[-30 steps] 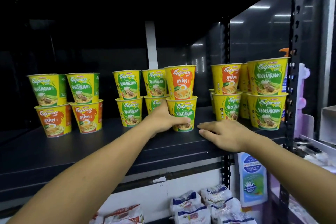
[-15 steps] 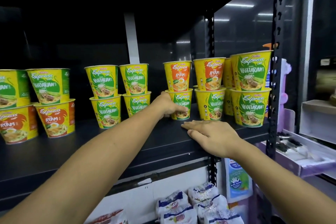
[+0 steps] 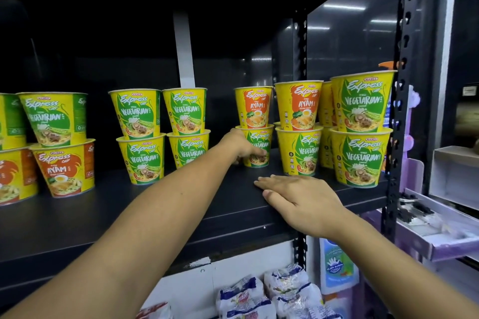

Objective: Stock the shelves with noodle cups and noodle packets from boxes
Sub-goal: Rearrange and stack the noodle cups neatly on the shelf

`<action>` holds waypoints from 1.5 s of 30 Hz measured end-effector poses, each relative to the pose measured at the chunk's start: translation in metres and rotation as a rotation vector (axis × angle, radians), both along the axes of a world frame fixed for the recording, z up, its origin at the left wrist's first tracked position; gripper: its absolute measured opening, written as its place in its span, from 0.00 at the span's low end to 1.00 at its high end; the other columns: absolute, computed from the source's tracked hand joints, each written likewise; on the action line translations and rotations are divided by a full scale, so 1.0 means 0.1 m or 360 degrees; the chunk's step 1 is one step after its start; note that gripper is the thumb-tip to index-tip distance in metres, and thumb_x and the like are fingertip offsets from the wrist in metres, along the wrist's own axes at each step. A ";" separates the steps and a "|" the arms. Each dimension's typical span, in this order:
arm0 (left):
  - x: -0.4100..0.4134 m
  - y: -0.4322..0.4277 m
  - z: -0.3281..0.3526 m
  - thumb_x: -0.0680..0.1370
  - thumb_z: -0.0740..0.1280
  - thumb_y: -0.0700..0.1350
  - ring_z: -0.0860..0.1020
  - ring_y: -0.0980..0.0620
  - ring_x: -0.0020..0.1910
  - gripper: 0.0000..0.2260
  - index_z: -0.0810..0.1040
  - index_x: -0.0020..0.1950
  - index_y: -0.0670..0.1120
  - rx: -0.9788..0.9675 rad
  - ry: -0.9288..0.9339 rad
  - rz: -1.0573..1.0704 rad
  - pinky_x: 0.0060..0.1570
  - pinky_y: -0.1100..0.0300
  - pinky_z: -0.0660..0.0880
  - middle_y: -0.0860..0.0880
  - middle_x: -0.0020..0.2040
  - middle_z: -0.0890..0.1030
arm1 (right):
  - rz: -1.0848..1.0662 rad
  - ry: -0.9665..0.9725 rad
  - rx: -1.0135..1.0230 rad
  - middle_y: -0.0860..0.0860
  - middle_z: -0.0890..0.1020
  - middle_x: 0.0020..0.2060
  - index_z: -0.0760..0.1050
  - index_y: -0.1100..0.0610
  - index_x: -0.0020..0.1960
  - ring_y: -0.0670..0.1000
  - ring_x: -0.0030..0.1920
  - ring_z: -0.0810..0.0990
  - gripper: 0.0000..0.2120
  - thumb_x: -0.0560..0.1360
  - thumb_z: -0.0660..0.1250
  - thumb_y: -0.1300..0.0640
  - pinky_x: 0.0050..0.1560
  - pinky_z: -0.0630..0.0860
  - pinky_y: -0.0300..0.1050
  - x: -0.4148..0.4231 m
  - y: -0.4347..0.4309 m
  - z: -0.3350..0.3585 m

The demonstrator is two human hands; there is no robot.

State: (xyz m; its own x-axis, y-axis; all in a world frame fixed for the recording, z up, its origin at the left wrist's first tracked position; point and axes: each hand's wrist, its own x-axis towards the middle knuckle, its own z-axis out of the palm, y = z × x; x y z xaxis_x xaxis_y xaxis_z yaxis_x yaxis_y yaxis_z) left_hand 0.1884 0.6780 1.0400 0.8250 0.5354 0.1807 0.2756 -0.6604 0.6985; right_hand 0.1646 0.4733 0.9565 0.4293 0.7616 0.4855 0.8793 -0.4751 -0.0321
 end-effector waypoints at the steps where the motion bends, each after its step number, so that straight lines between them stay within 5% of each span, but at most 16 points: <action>1: 0.00 0.00 0.00 0.70 0.82 0.51 0.79 0.43 0.63 0.34 0.72 0.70 0.45 0.0007 0.0004 -0.0003 0.59 0.46 0.80 0.44 0.64 0.79 | 0.0000 -0.0003 0.0000 0.34 0.68 0.75 0.66 0.38 0.77 0.37 0.77 0.62 0.22 0.85 0.49 0.41 0.72 0.64 0.41 0.00 0.00 0.00; 8: 0.00 0.02 -0.02 0.69 0.82 0.56 0.79 0.45 0.62 0.36 0.72 0.72 0.46 0.0120 0.0023 0.0000 0.59 0.50 0.78 0.45 0.65 0.80 | -0.0002 0.0004 -0.0001 0.34 0.69 0.75 0.66 0.38 0.77 0.37 0.77 0.62 0.22 0.85 0.49 0.41 0.71 0.65 0.42 0.01 0.00 0.00; 17: -0.40 -0.03 -0.05 0.77 0.74 0.58 0.78 0.49 0.57 0.24 0.78 0.69 0.49 0.0565 0.0301 -0.0251 0.57 0.58 0.72 0.50 0.60 0.81 | -0.0043 0.0048 0.0004 0.35 0.70 0.74 0.68 0.37 0.76 0.39 0.76 0.64 0.21 0.85 0.51 0.41 0.69 0.66 0.42 -0.05 -0.02 0.04; 21: -0.72 -0.08 -0.12 0.81 0.66 0.60 0.77 0.48 0.65 0.23 0.76 0.73 0.51 0.0839 0.0513 -0.0424 0.58 0.59 0.70 0.50 0.69 0.79 | -0.0064 0.0121 -0.0061 0.37 0.70 0.75 0.66 0.37 0.77 0.42 0.76 0.65 0.22 0.85 0.51 0.40 0.71 0.67 0.47 -0.06 -0.02 0.07; 27: -1.16 -0.07 -0.22 0.83 0.61 0.64 0.68 0.50 0.76 0.28 0.69 0.80 0.53 0.0995 0.0547 -0.0574 0.72 0.57 0.64 0.53 0.79 0.69 | -0.0088 0.0320 0.0038 0.40 0.77 0.70 0.73 0.40 0.72 0.48 0.70 0.73 0.22 0.81 0.58 0.36 0.68 0.71 0.51 -0.08 -0.07 0.14; 33: -1.36 -0.11 -0.35 0.86 0.54 0.61 0.62 0.50 0.80 0.25 0.66 0.81 0.54 0.0964 0.0460 -0.0696 0.77 0.56 0.56 0.54 0.81 0.65 | -0.0224 0.0338 0.0104 0.47 0.81 0.66 0.76 0.46 0.71 0.52 0.66 0.77 0.24 0.82 0.58 0.36 0.65 0.75 0.51 -0.05 -0.25 0.13; 37: -1.37 -0.14 -0.32 0.86 0.54 0.60 0.62 0.51 0.80 0.24 0.66 0.81 0.54 0.0991 0.0475 -0.0720 0.74 0.59 0.56 0.55 0.80 0.65 | -0.0217 0.0295 0.0029 0.47 0.74 0.73 0.71 0.49 0.76 0.51 0.73 0.71 0.25 0.85 0.52 0.39 0.73 0.66 0.51 -0.05 -0.26 0.04; 40: -1.35 -0.15 -0.25 0.84 0.58 0.62 0.66 0.51 0.77 0.24 0.70 0.79 0.54 0.0974 0.0478 -0.0688 0.70 0.60 0.60 0.55 0.79 0.69 | -0.0234 0.0218 0.0007 0.45 0.69 0.77 0.67 0.49 0.79 0.46 0.78 0.63 0.26 0.86 0.49 0.41 0.78 0.55 0.50 -0.04 -0.22 -0.02; 45: -1.11 -0.34 -0.07 0.80 0.67 0.63 0.73 0.50 0.71 0.27 0.75 0.75 0.52 0.0688 0.0101 -0.0534 0.63 0.60 0.67 0.51 0.75 0.74 | -0.0243 0.0170 0.0065 0.45 0.70 0.77 0.68 0.49 0.78 0.45 0.77 0.64 0.25 0.86 0.48 0.42 0.76 0.56 0.49 -0.05 -0.22 -0.06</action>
